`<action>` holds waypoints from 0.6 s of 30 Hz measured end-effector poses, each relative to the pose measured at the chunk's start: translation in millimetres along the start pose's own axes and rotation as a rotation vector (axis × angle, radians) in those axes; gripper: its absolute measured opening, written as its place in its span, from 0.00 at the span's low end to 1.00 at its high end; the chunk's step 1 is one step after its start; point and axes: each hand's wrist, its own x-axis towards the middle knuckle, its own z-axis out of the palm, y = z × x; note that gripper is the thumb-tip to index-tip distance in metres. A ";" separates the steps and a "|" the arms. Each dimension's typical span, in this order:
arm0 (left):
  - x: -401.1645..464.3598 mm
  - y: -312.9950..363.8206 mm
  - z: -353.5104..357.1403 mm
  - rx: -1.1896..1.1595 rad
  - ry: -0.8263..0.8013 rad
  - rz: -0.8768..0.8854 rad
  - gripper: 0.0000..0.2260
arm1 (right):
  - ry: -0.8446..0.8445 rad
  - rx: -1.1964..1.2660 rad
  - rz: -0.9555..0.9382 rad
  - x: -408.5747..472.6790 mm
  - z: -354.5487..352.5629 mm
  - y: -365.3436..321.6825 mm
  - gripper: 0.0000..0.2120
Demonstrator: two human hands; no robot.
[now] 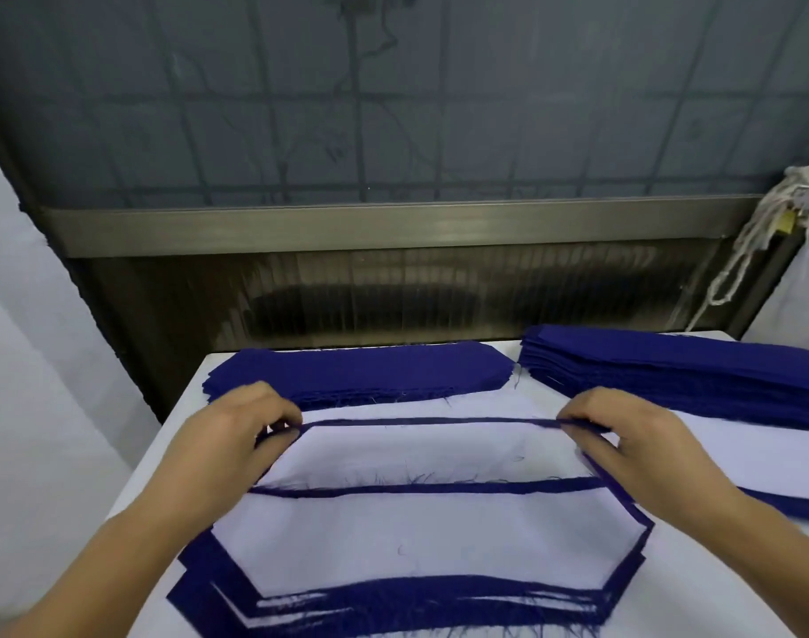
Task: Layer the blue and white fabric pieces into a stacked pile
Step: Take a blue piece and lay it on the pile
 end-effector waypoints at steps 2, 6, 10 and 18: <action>-18.4 3.5 2.2 0.008 -0.064 0.099 0.16 | 0.000 -0.085 -0.099 -20.6 7.8 8.2 0.17; -56.3 11.9 30.9 0.072 -0.206 0.278 0.23 | -0.144 -0.129 -0.192 -66.1 41.6 24.4 0.30; -71.4 4.3 54.9 0.040 -0.152 0.282 0.23 | -0.131 -0.093 -0.183 -79.8 53.2 31.3 0.17; -71.6 -21.7 51.2 0.090 -0.066 0.200 0.21 | -0.052 -0.101 -0.318 -84.3 54.3 25.9 0.31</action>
